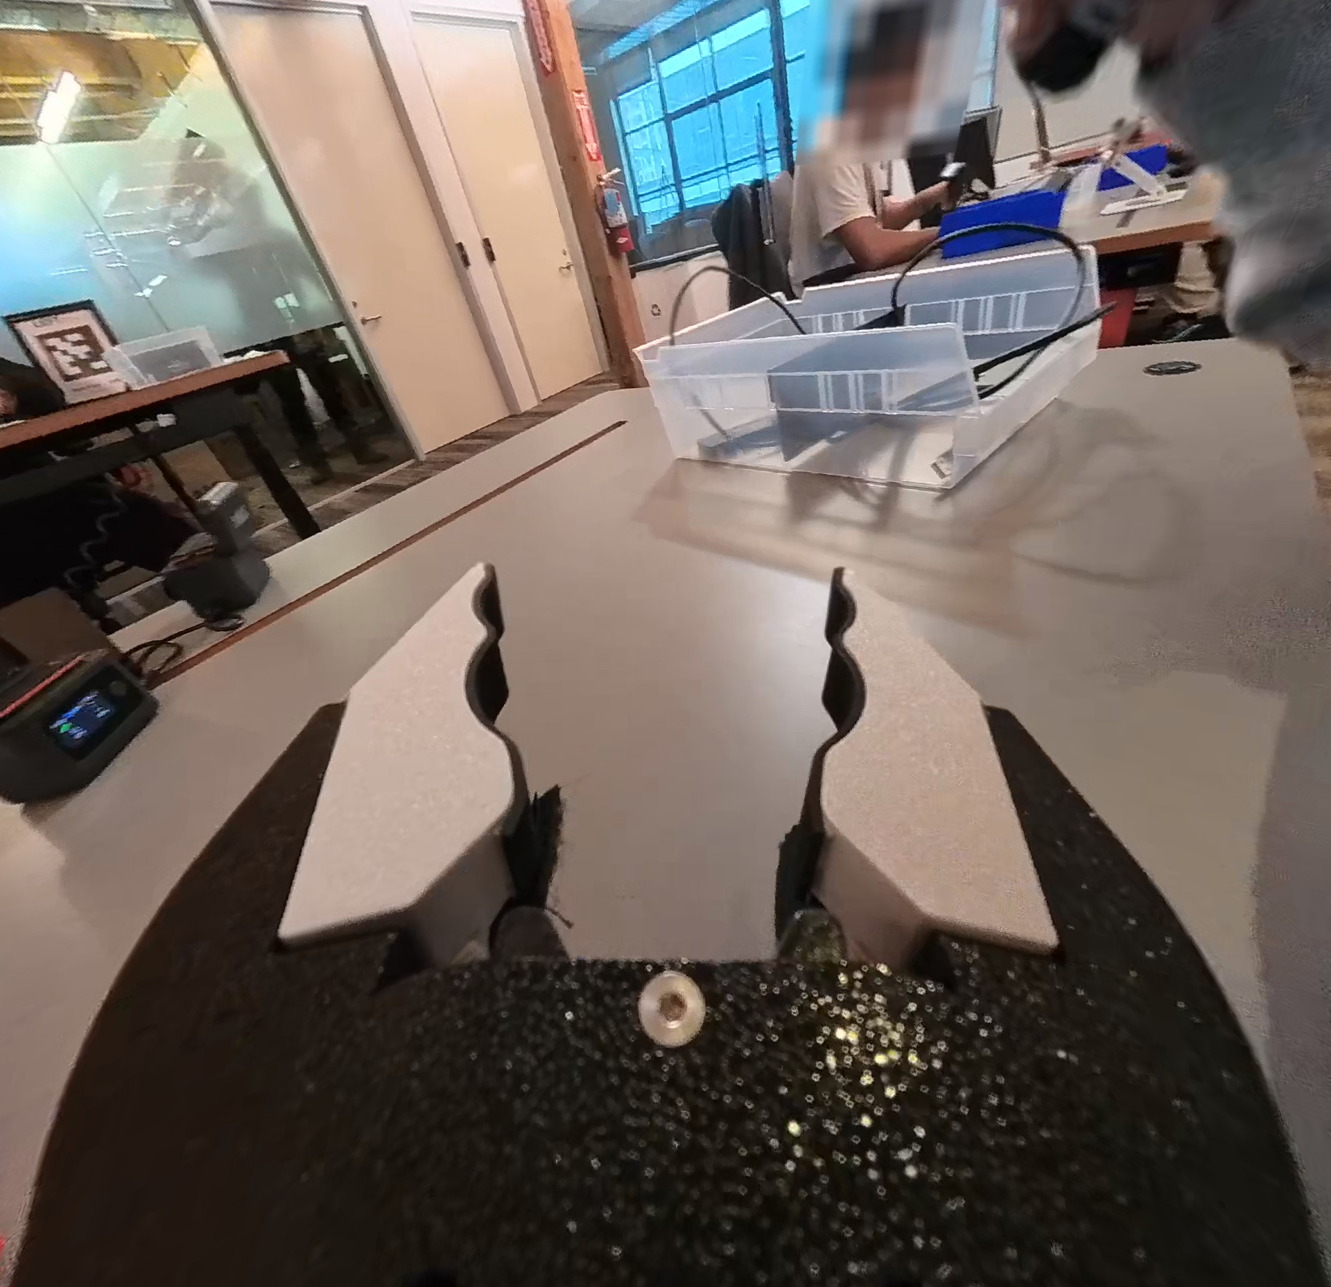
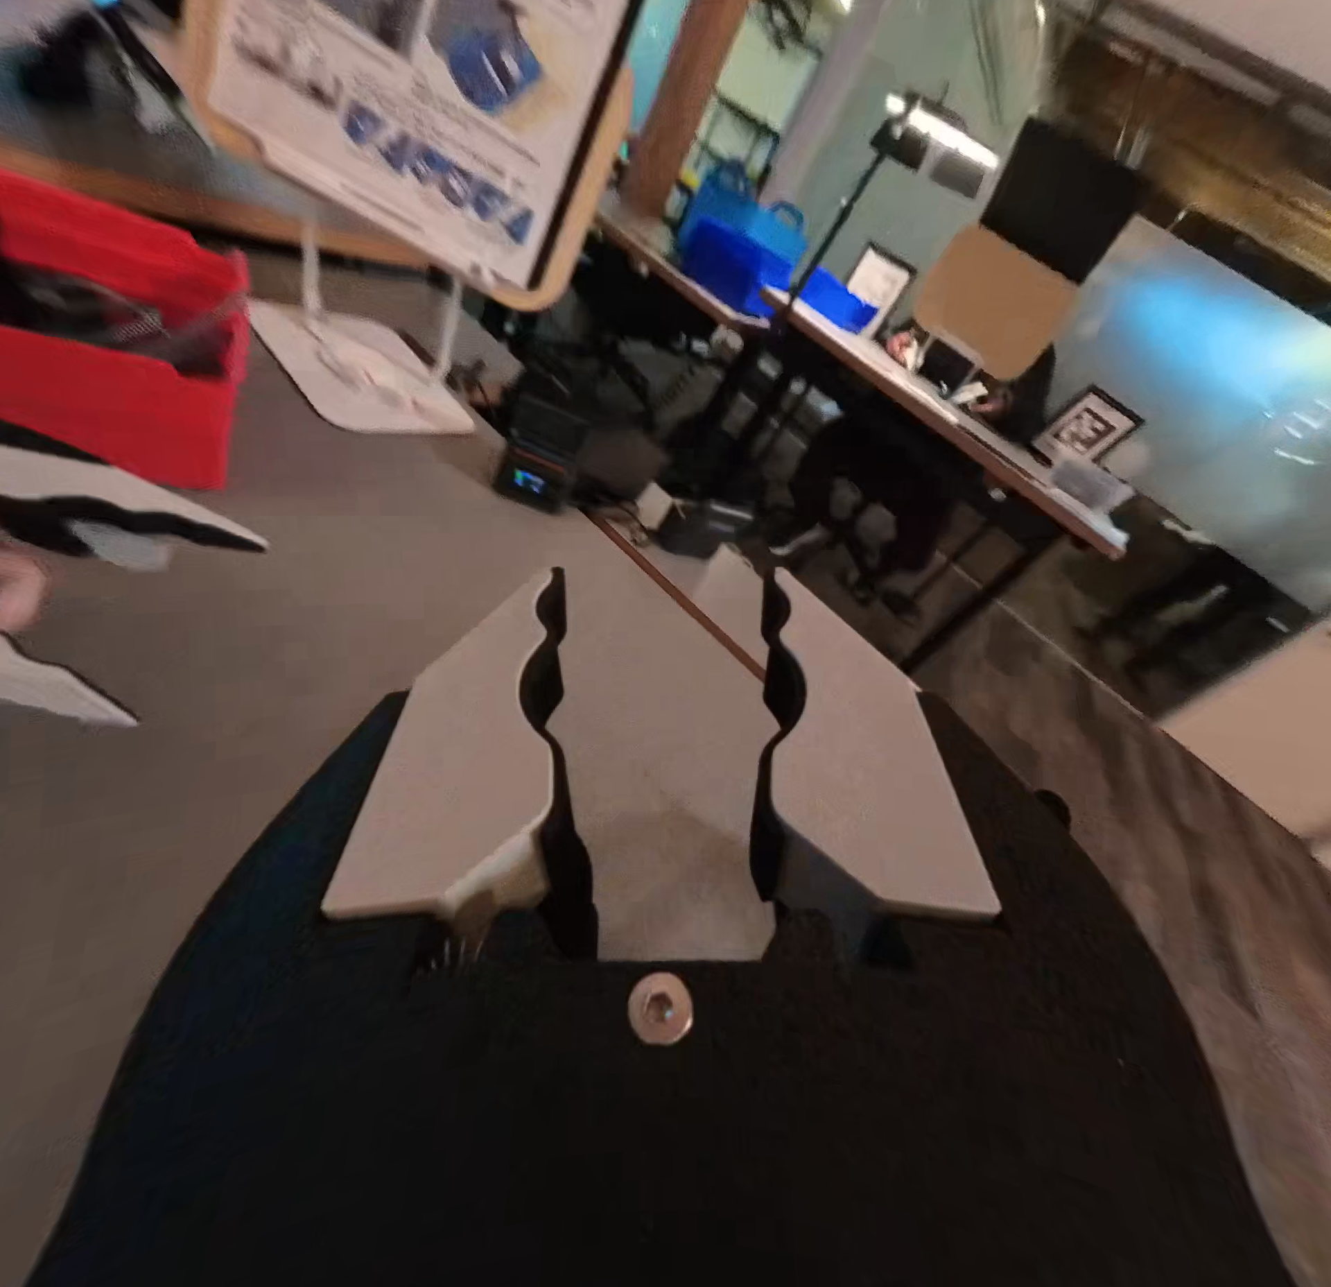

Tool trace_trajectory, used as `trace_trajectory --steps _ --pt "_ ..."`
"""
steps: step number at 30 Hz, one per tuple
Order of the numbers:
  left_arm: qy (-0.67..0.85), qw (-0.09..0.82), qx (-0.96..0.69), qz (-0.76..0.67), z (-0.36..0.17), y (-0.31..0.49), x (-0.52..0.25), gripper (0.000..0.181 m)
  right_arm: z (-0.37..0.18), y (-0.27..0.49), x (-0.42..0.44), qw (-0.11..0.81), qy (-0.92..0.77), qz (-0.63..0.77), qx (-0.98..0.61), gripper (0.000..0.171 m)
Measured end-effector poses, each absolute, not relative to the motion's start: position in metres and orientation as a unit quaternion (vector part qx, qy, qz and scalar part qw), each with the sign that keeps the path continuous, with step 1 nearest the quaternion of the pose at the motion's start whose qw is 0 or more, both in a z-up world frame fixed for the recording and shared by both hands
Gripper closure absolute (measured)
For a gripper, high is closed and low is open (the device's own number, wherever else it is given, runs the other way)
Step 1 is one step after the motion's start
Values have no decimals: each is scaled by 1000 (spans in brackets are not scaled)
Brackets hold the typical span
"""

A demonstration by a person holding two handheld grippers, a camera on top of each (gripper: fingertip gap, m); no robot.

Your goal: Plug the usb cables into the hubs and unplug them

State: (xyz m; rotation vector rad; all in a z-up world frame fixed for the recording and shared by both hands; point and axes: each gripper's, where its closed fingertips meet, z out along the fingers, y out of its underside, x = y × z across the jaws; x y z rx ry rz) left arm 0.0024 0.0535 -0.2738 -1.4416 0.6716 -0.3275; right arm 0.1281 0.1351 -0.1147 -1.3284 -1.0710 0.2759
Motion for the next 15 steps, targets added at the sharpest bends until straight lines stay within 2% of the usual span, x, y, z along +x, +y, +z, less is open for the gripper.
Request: trace_trajectory --steps 3,8,11,15 --pt "269 705 -644 -127 -268 58 -11 91 -143 121 79 697 -436 210 -529 119" --pt "239 712 -647 -131 -264 60 -21 91 -224 164 44 724 -388 226 -524 120" --pt "240 716 -647 -103 -264 59 -27 91 -234 158 41 709 -382 279 -523 120" --pt "236 718 -646 -102 -259 59 -29 91 -246 164 48 706 -388 275 -526 121"
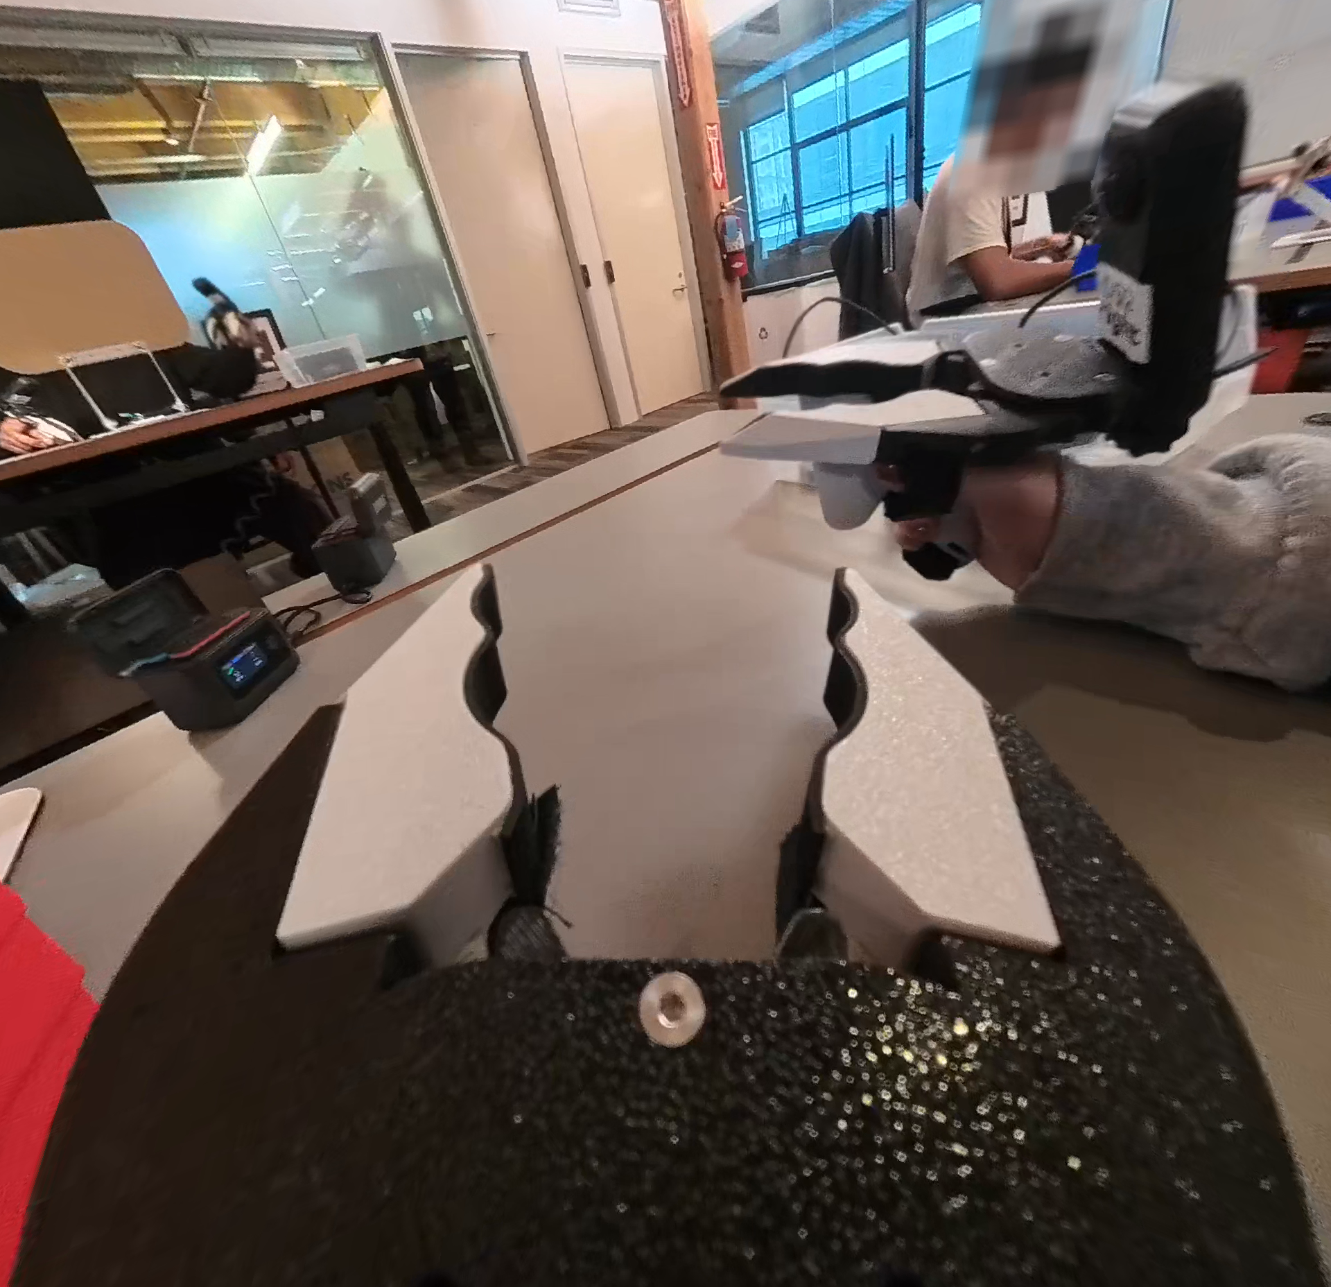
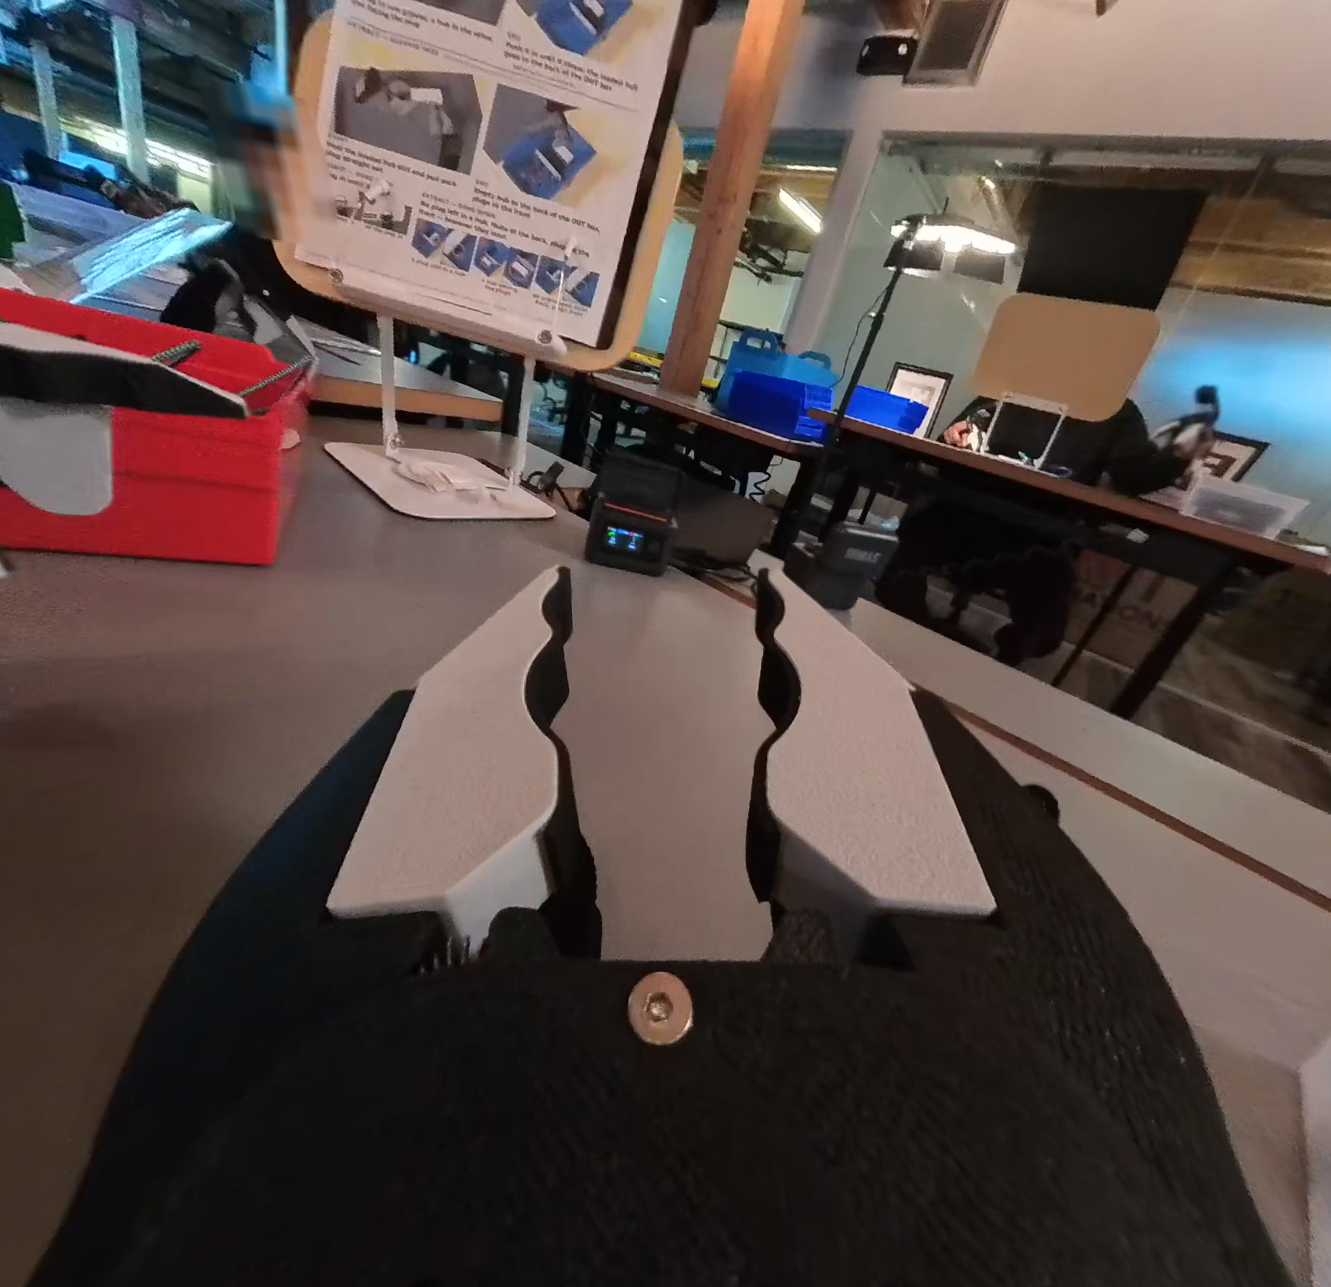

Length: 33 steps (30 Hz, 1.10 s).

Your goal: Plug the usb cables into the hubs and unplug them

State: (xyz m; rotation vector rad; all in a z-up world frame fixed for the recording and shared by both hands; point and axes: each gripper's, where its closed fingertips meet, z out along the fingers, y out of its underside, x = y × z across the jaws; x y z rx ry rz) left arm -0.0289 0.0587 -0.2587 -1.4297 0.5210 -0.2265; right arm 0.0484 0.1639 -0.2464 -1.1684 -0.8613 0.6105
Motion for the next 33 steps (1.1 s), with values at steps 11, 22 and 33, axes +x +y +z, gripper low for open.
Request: trace_trajectory --steps 11,22,33 --pt "287 622 -709 170 -137 29 -179 79 -253 166 42 680 -392 307 -539 122" --pt "442 70 -891 84 -294 24 -342 85 -258 180 44 666 -369 332 -557 123" --pt "530 -108 -835 104 -347 17 -371 114 -264 181 41 648 -373 344 -568 123"
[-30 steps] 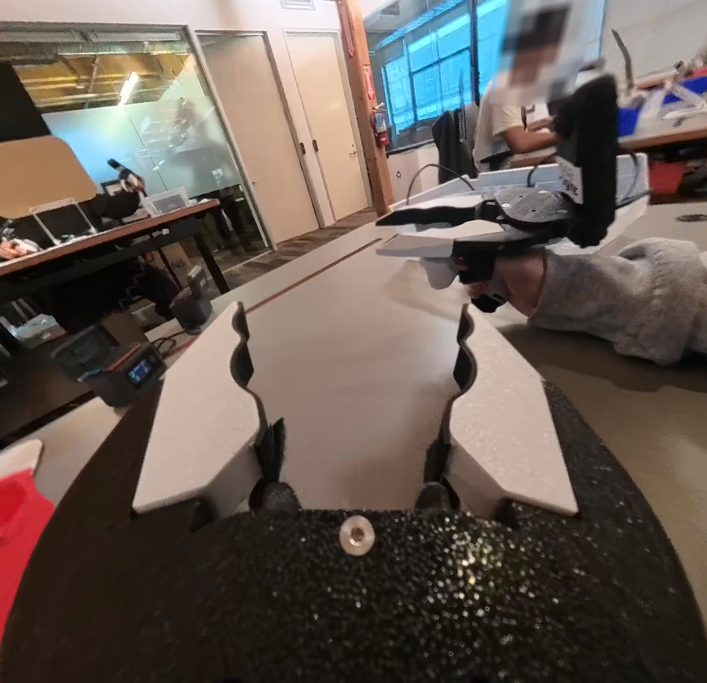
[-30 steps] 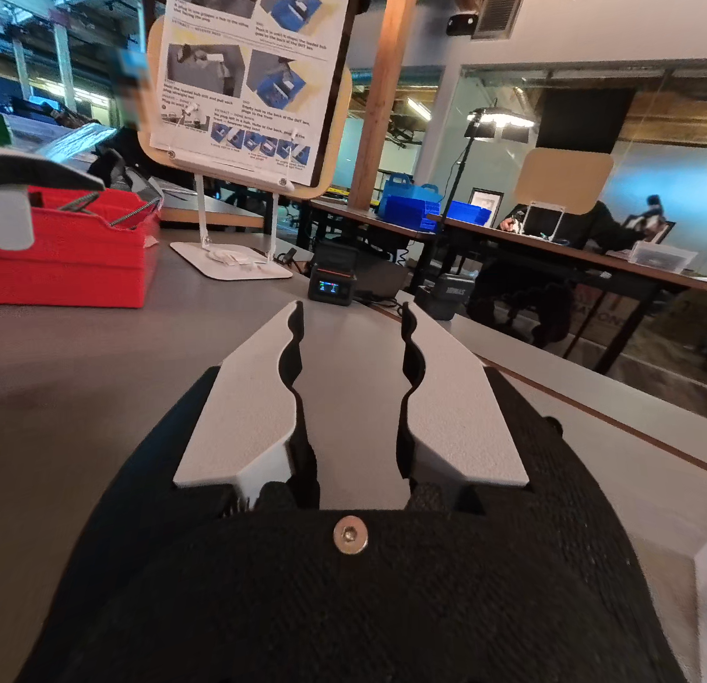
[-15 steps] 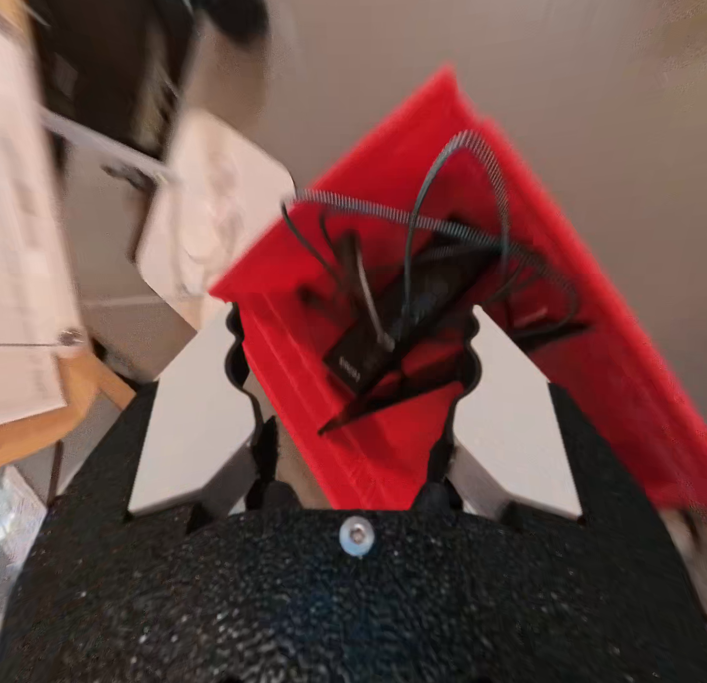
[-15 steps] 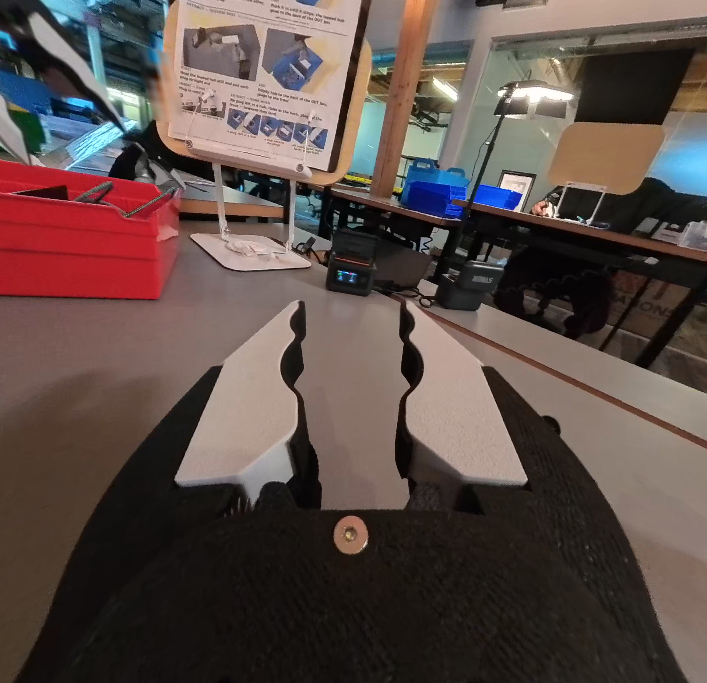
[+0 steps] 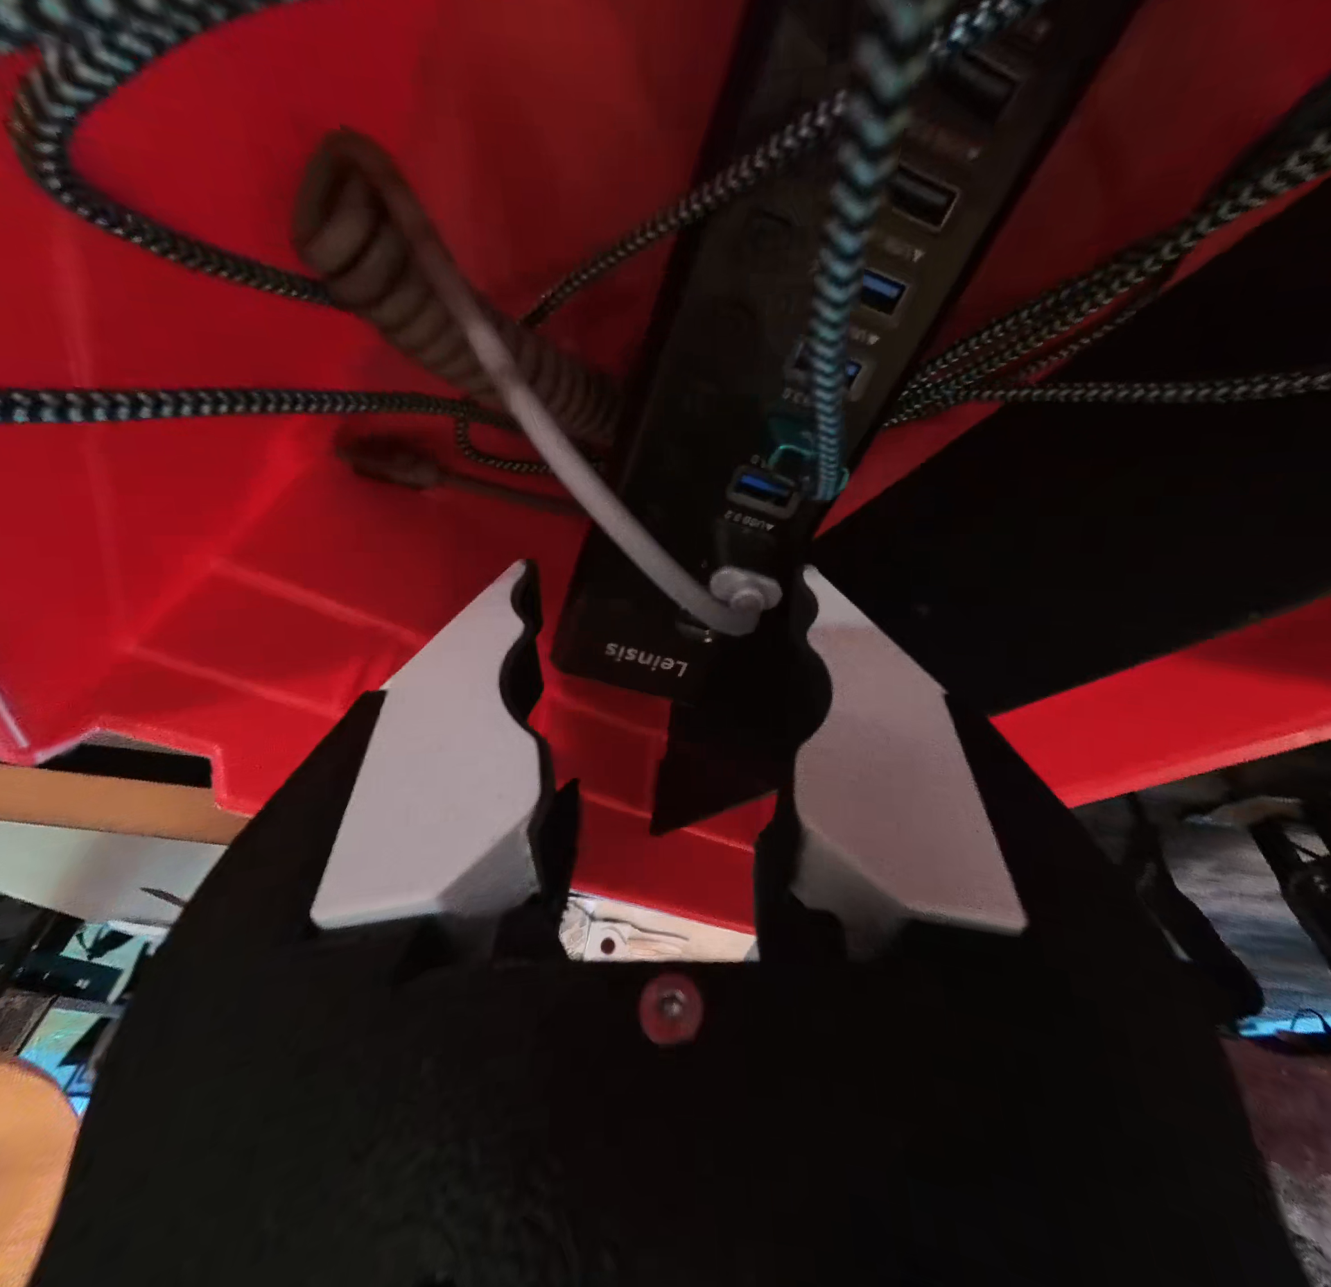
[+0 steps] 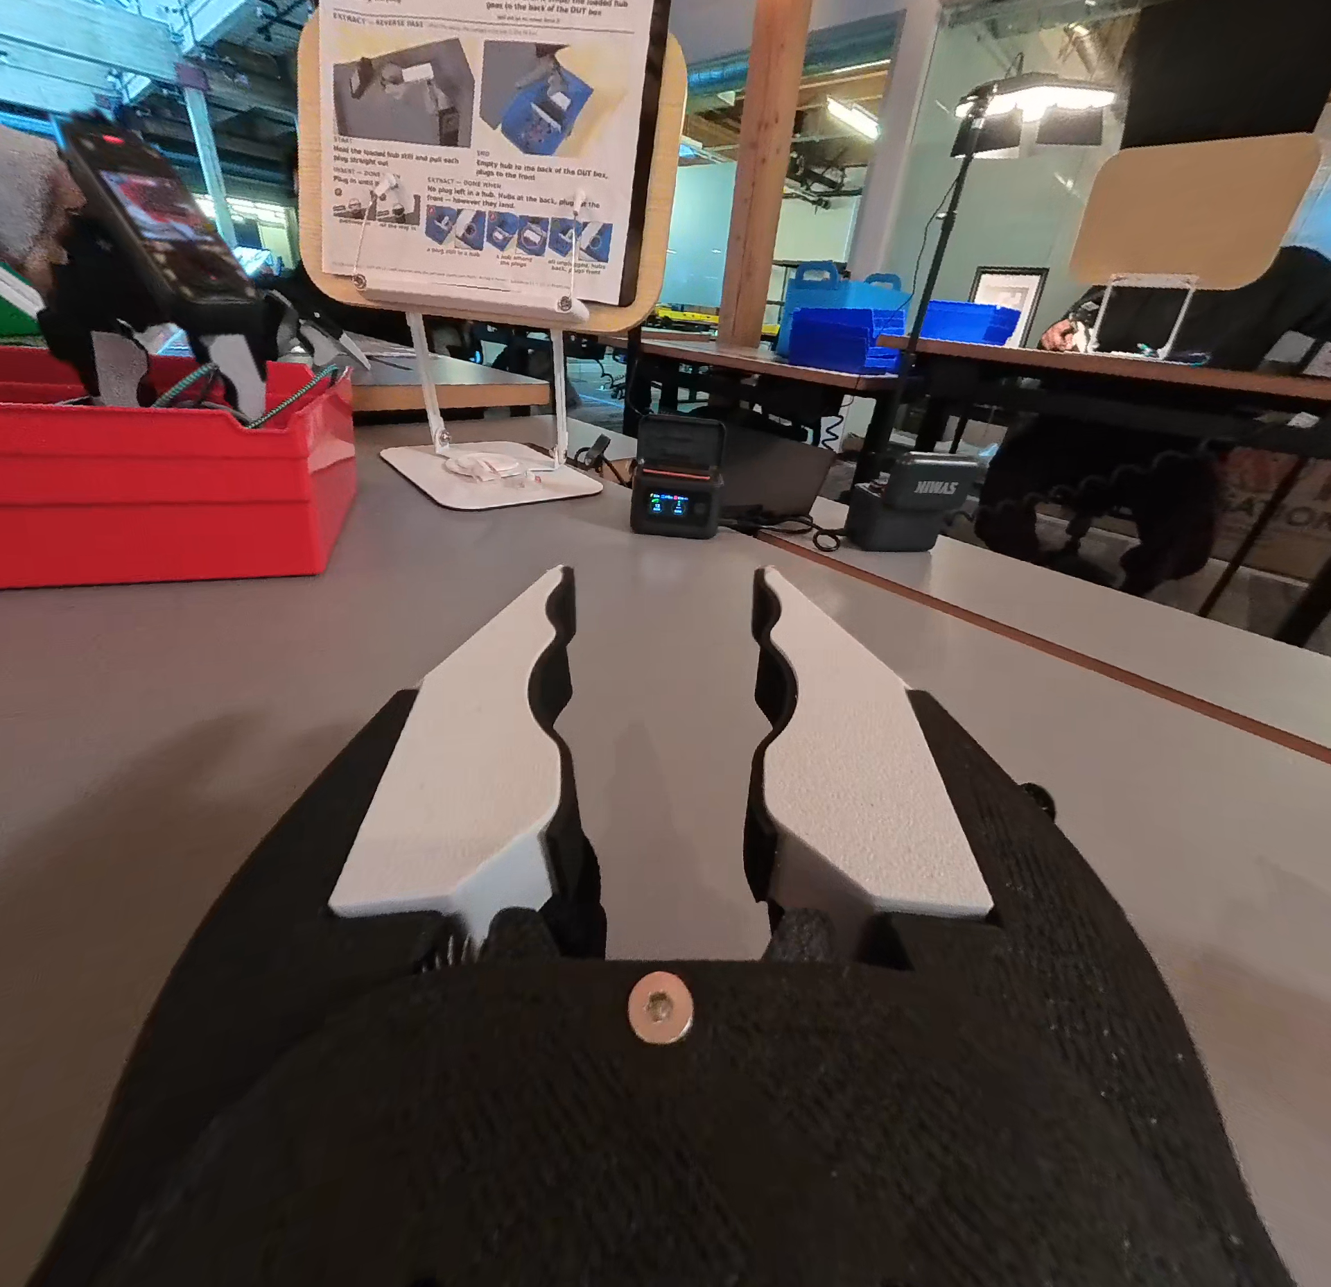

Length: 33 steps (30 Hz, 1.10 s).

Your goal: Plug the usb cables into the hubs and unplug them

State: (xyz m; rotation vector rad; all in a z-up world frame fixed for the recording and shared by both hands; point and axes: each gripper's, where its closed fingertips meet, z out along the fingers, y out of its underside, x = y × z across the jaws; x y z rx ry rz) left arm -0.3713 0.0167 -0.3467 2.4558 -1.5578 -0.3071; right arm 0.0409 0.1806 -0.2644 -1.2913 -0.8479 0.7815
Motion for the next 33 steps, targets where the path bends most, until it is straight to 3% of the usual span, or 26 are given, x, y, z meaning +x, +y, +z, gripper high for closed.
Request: trace_trajectory --steps 9,17,33 --pt "-550 139 819 -88 -358 13 -365 114 -270 180 36 632 -381 351 -576 123" --pt "-570 103 803 -140 -350 14 -356 120 -271 179 35 629 -386 351 -576 124" --pt "-514 -47 764 -387 -139 17 -363 122 -271 178 34 624 -380 359 -580 126"
